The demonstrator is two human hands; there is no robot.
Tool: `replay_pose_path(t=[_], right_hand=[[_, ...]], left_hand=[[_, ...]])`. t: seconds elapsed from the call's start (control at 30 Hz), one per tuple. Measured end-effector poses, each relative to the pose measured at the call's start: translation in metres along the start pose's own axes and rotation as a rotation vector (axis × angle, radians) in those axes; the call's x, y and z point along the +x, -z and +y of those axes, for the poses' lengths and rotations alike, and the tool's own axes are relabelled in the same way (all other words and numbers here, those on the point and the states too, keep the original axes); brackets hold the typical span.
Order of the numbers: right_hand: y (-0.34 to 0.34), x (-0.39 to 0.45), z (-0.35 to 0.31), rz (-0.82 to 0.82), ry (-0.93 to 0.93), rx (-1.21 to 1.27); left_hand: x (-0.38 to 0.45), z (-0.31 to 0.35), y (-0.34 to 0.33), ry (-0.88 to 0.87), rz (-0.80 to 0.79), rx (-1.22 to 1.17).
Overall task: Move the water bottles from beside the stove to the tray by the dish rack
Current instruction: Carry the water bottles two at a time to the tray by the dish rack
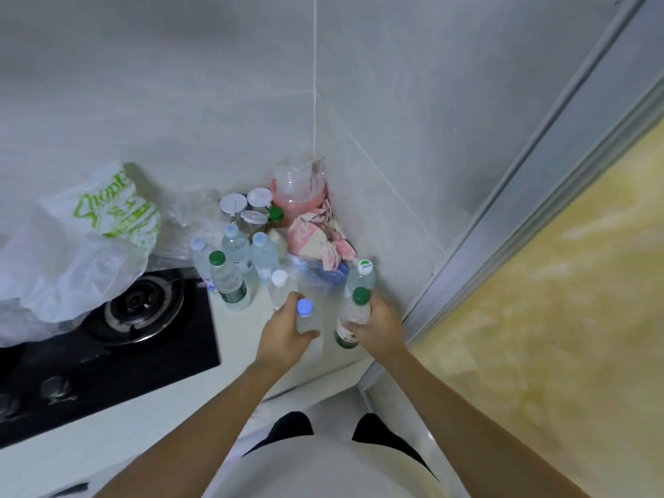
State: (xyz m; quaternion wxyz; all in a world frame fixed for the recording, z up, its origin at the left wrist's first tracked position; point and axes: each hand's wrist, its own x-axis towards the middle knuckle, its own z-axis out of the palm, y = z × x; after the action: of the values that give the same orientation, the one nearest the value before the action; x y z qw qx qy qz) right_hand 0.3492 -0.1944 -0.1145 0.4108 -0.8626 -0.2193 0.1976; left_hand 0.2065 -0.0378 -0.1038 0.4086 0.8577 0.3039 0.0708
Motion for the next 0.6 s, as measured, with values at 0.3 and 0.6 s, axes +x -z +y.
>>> replay_pose_path(t=[0.3, 0.6], right_hand=[[0.031, -0.022, -0.079, -0.240, 0.244, 0.296], [-0.030, -0.125, -0.230, -0.684, 0.562, 0.441]], left_hand=[[-0.095, 0.044, 0.085, 0.086, 0.332, -0.509], [-0.265, 0.041, 0.184, 0.111, 0.863, -0.734]])
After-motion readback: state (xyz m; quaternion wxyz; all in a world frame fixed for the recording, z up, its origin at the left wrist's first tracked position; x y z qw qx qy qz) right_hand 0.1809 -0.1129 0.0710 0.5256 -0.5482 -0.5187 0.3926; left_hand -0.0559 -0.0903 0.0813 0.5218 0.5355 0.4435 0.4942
